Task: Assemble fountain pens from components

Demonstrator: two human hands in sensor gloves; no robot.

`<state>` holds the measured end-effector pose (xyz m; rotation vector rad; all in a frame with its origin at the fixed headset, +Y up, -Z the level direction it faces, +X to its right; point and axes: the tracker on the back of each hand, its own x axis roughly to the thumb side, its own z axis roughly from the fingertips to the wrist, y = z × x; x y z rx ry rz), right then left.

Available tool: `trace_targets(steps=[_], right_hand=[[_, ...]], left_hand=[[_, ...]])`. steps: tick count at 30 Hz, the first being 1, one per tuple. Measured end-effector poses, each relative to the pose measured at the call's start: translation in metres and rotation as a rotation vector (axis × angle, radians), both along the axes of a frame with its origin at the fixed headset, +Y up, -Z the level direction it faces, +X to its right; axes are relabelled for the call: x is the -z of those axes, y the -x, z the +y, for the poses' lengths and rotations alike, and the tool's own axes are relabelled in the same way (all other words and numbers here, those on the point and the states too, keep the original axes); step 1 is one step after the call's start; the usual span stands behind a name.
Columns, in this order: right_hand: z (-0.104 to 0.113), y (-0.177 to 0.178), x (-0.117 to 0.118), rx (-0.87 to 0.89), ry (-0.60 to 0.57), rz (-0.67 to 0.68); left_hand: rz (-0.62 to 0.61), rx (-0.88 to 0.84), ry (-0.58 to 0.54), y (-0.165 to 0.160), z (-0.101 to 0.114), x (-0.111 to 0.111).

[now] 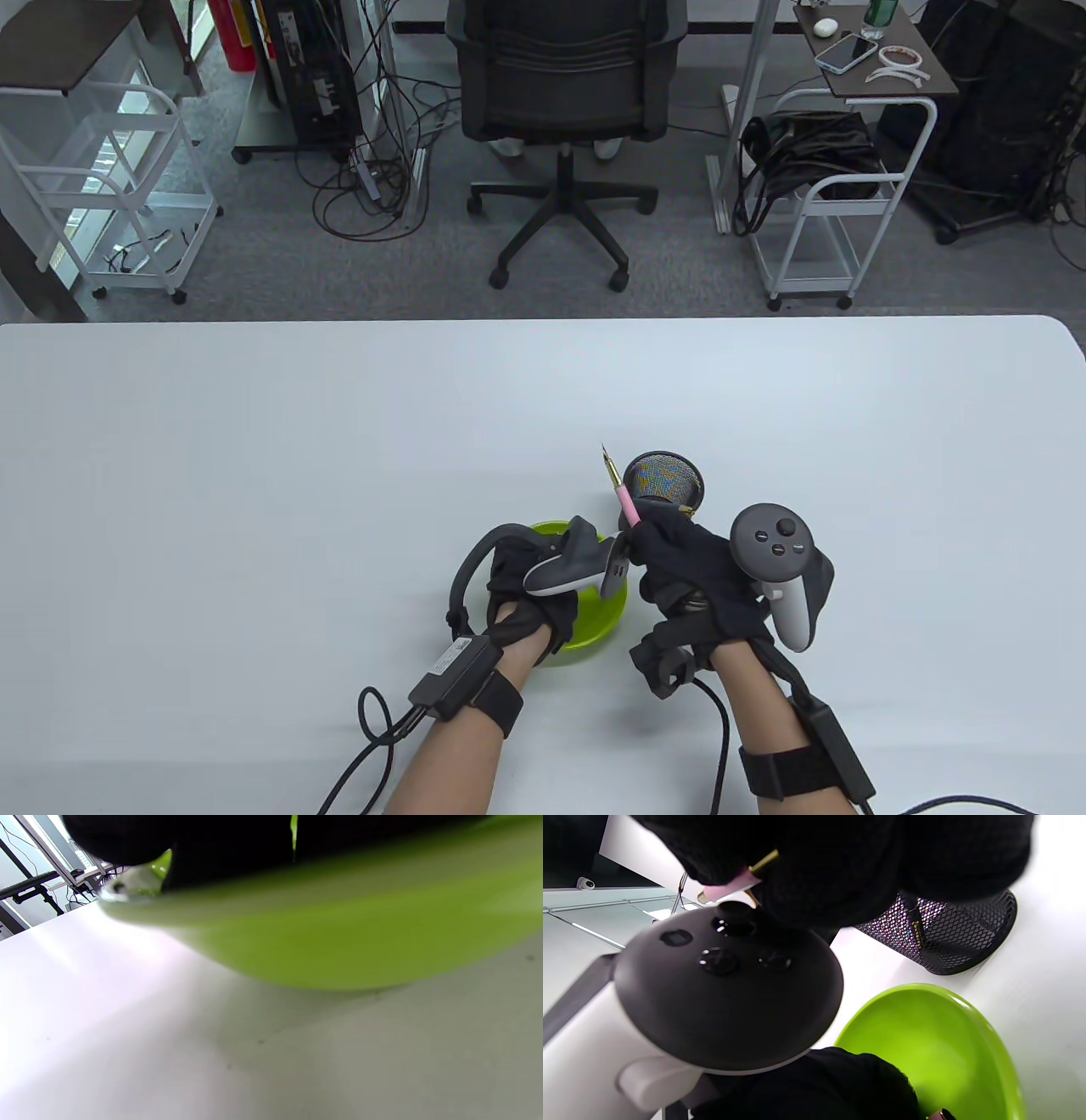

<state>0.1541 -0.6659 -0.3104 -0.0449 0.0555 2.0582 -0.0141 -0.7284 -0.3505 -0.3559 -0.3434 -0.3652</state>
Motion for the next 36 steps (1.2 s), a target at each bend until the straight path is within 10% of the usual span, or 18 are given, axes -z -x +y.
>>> trace_targets(steps=[19, 30, 36], right_hand=[[-0.010, 0.000, 0.003, -0.024, 0.059, 0.046], [-0.005, 0.013, 0.001, -0.108, 0.021, 0.139], [-0.004, 0.021, -0.002, -0.106, -0.018, 0.188]], left_hand=[[-0.049, -0.258, -0.049, 0.022, 0.039, -0.009], [0.191, -0.984, -0.326, 0.120, 0.054, -0.030], [0.360, -1.371, -0.134, 0.154, 0.032, -0.026]])
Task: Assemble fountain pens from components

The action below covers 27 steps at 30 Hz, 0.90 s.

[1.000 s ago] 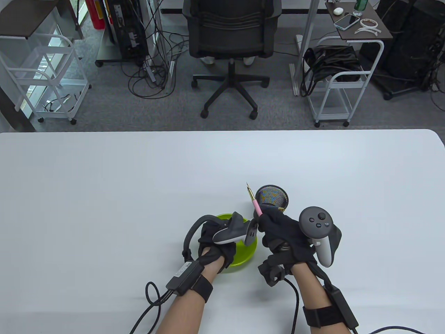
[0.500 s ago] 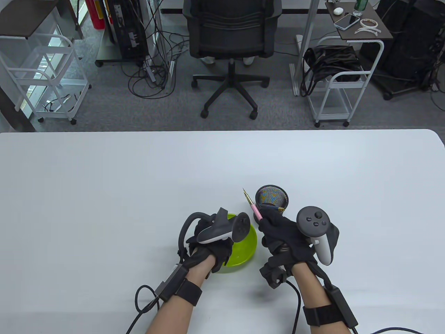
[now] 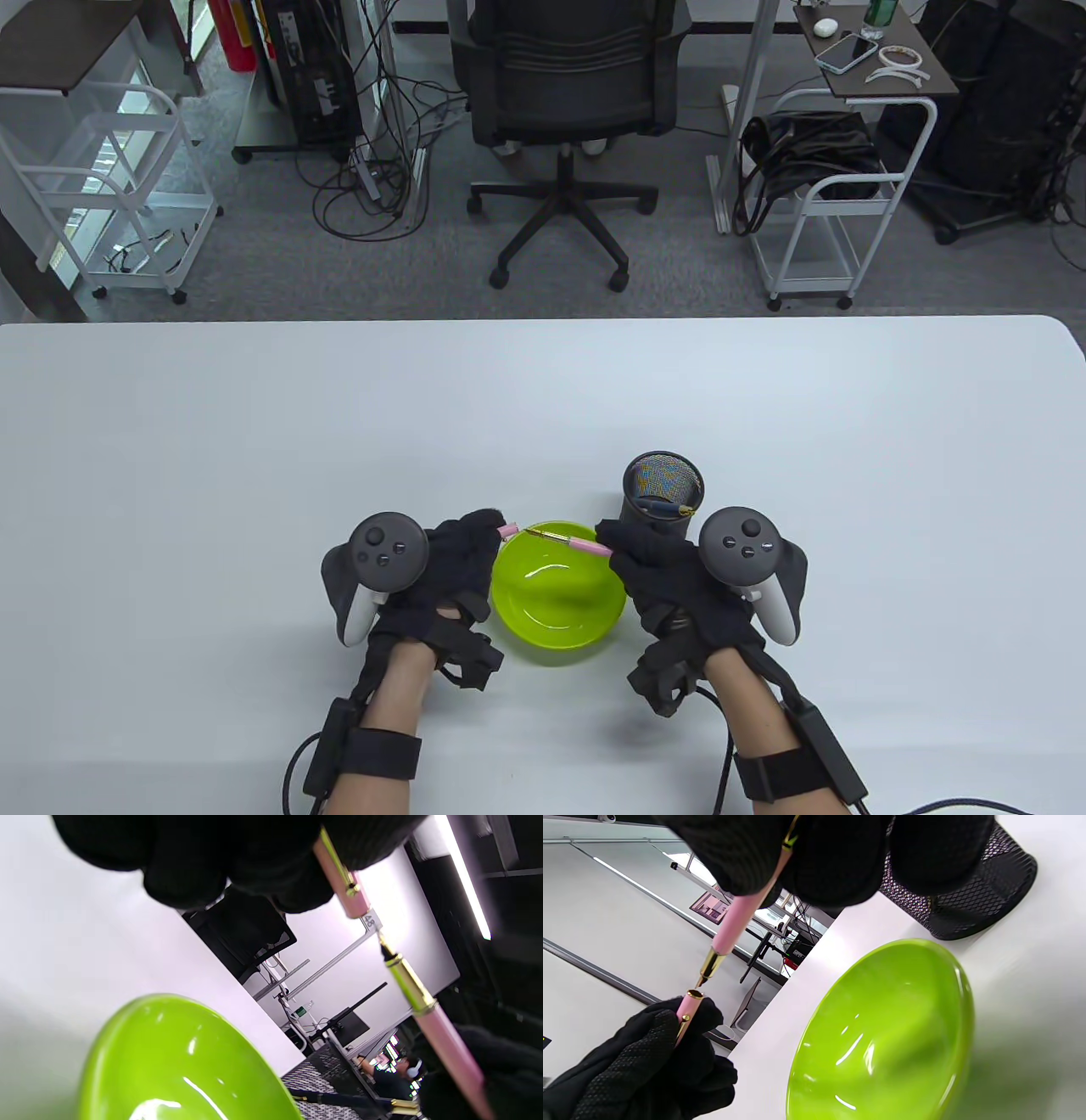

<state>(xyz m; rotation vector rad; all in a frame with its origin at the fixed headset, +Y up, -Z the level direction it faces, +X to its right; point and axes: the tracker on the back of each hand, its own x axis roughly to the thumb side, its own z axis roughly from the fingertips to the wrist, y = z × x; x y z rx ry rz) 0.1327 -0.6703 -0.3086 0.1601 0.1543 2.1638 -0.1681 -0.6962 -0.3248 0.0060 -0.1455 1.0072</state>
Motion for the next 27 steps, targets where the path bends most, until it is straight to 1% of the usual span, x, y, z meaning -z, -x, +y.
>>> trace_targets(steps=[3, 9, 12, 15, 23, 27], right_hand=[[-0.0010, 0.0030, -0.0011, -0.011, -0.007, 0.017], [-0.0032, 0.0057, -0.0020, -0.027, -0.014, 0.012], [-0.0037, 0.0053, -0.0019, -0.025, -0.016, 0.005], [-0.0041, 0.0052, -0.0019, -0.025, -0.014, 0.003], [-0.0043, 0.0046, -0.0017, -0.024, -0.020, -0.001], [-0.0057, 0.0062, -0.0010, -0.028, -0.014, 0.020]], left_hand=[[0.001, -0.064, 0.022, 0.0057, -0.0041, 0.0013], [-0.014, -0.009, 0.007, 0.0037, -0.0010, 0.0008], [-0.017, 0.009, 0.018, 0.0049, -0.0016, 0.0006], [-0.011, 0.016, 0.022, 0.0053, -0.0021, 0.0000], [-0.041, 0.025, 0.042, 0.0025, -0.0035, -0.0011], [-0.043, 0.021, 0.046, 0.0017, -0.0043, -0.0016]])
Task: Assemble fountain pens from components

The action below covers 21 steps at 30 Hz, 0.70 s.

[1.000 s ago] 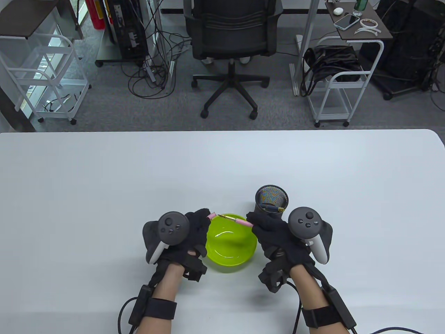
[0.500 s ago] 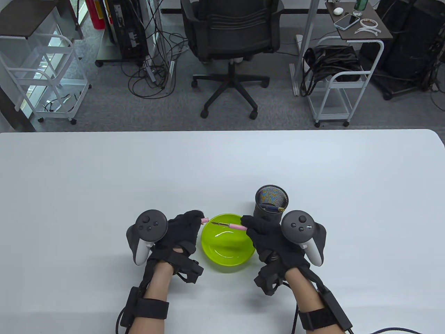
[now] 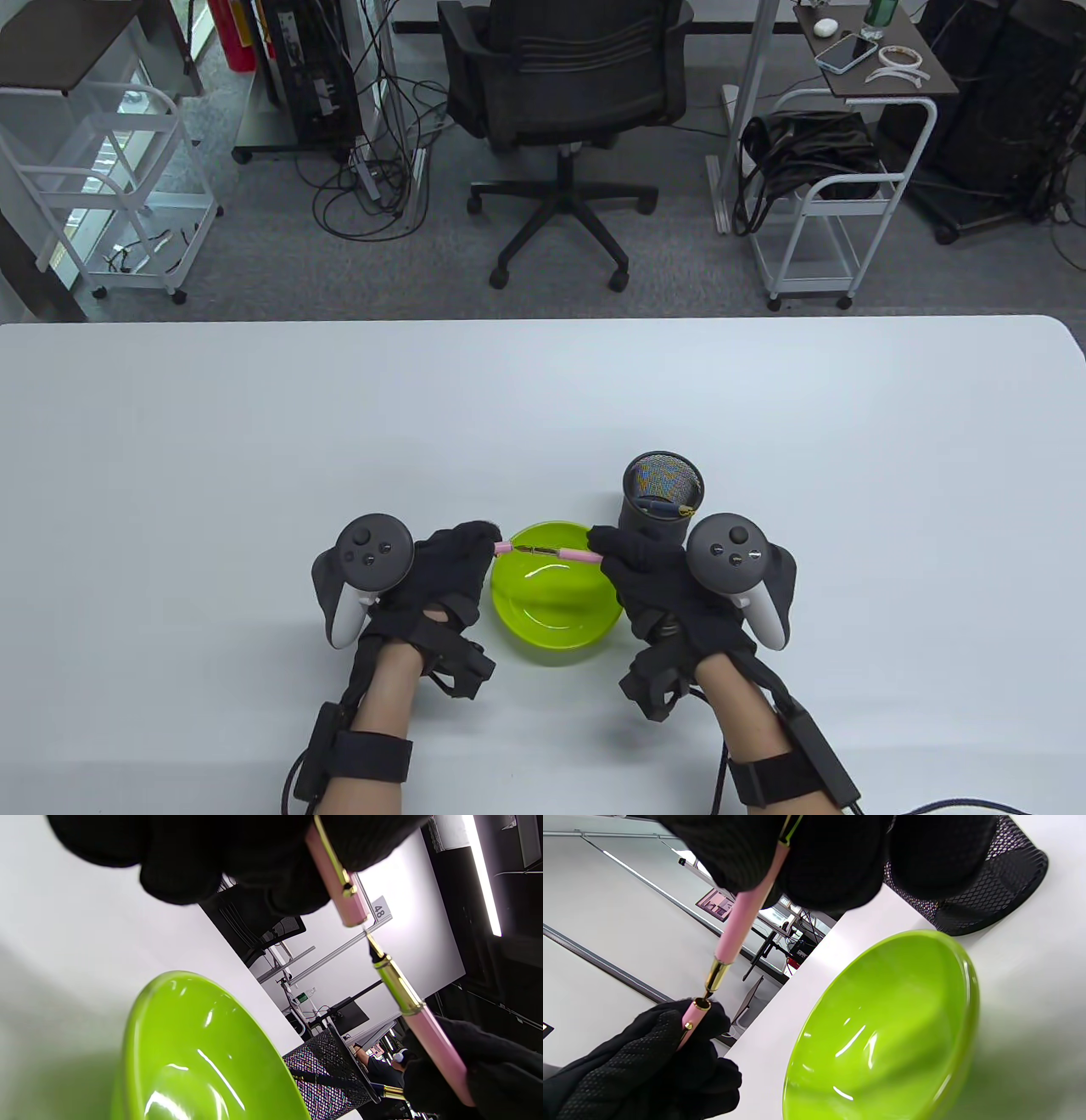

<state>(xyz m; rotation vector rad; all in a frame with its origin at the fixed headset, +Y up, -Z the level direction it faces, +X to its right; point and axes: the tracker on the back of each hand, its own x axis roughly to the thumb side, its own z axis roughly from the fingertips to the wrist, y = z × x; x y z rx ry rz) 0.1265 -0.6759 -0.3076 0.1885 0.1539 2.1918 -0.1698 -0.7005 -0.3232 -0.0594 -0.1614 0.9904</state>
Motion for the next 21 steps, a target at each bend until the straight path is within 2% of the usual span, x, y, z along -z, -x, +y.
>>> trace_targets(steps=[9, 21], right_hand=[[-0.001, 0.002, 0.000, 0.014, 0.001, 0.026], [-0.002, 0.014, -0.003, 0.020, -0.012, 0.110]], left_hand=[[-0.024, -0.048, 0.023, -0.003, -0.001, -0.001], [-0.123, -0.049, 0.014, -0.014, 0.000, -0.002]])
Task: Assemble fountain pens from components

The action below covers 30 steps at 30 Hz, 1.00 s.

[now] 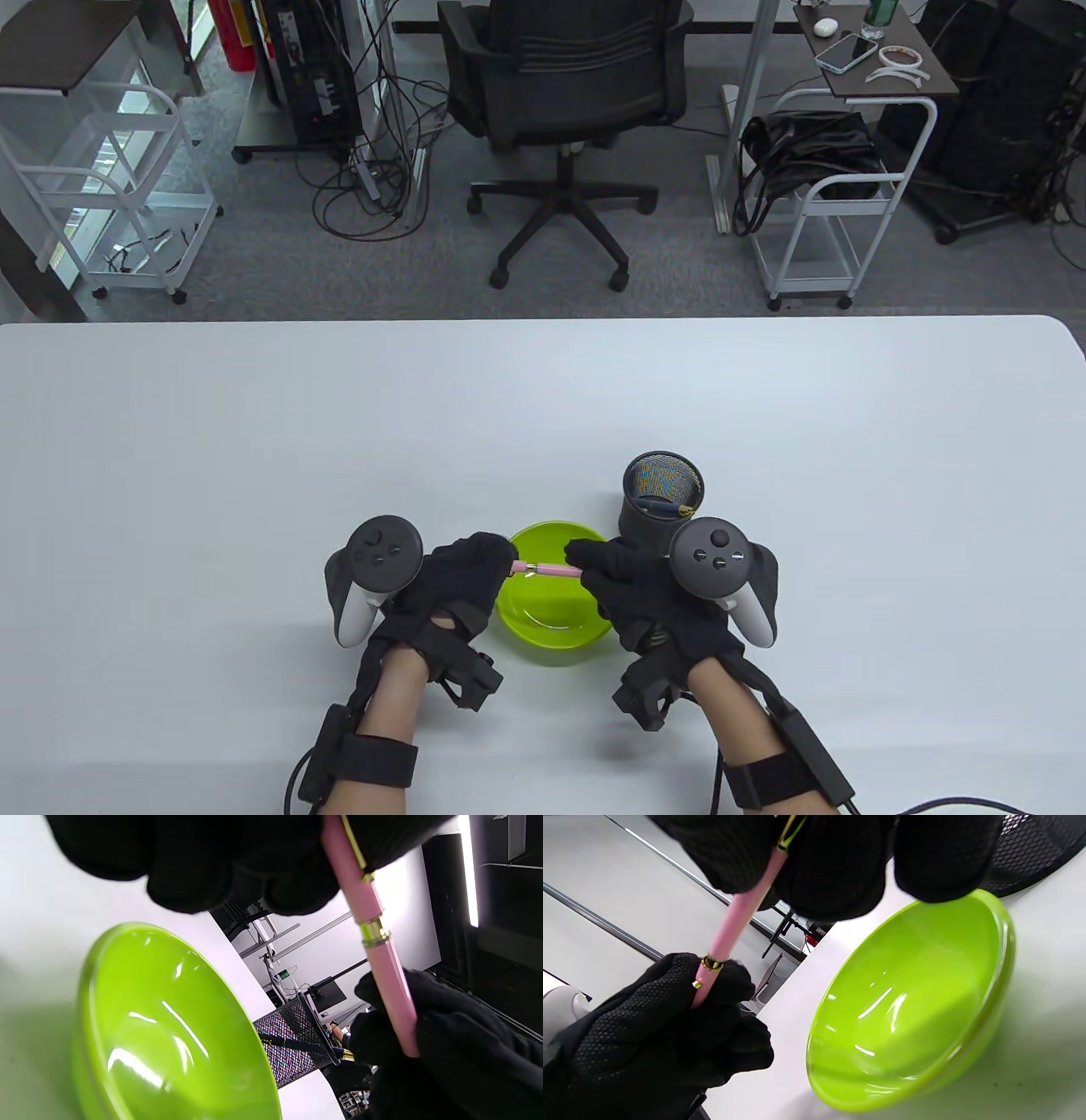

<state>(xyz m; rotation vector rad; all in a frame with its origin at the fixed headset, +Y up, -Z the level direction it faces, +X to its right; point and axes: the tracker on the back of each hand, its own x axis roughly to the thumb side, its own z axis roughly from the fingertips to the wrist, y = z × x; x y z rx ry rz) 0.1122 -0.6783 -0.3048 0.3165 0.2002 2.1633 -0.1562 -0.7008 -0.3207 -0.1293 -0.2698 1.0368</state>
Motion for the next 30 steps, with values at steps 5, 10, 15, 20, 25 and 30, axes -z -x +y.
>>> trace_targets(steps=[5, 10, 15, 20, 25, 30], right_hand=[[0.0004, 0.0012, -0.0001, 0.011, -0.005, 0.013], [0.0004, 0.0011, 0.0002, 0.009, -0.009, 0.014], [0.0038, 0.0032, -0.0016, -0.004, -0.031, 0.008], [0.0079, 0.0082, -0.0041, -0.039, -0.055, 0.012], [0.0060, 0.0100, -0.0035, -0.046, -0.035, 0.034], [0.0074, 0.0079, -0.0032, -0.014, -0.038, 0.028]], left_hand=[[-0.008, -0.003, -0.003, -0.0015, 0.0002, -0.0005], [-0.008, -0.009, -0.002, -0.0018, 0.0001, -0.0008], [-0.028, -0.048, 0.006, -0.0025, -0.0011, 0.0004], [-0.030, -0.088, 0.025, -0.0033, -0.0021, 0.0003], [-0.032, -0.068, 0.026, -0.0043, -0.0027, 0.0004], [-0.018, -0.081, 0.011, -0.0015, -0.0001, 0.0008]])
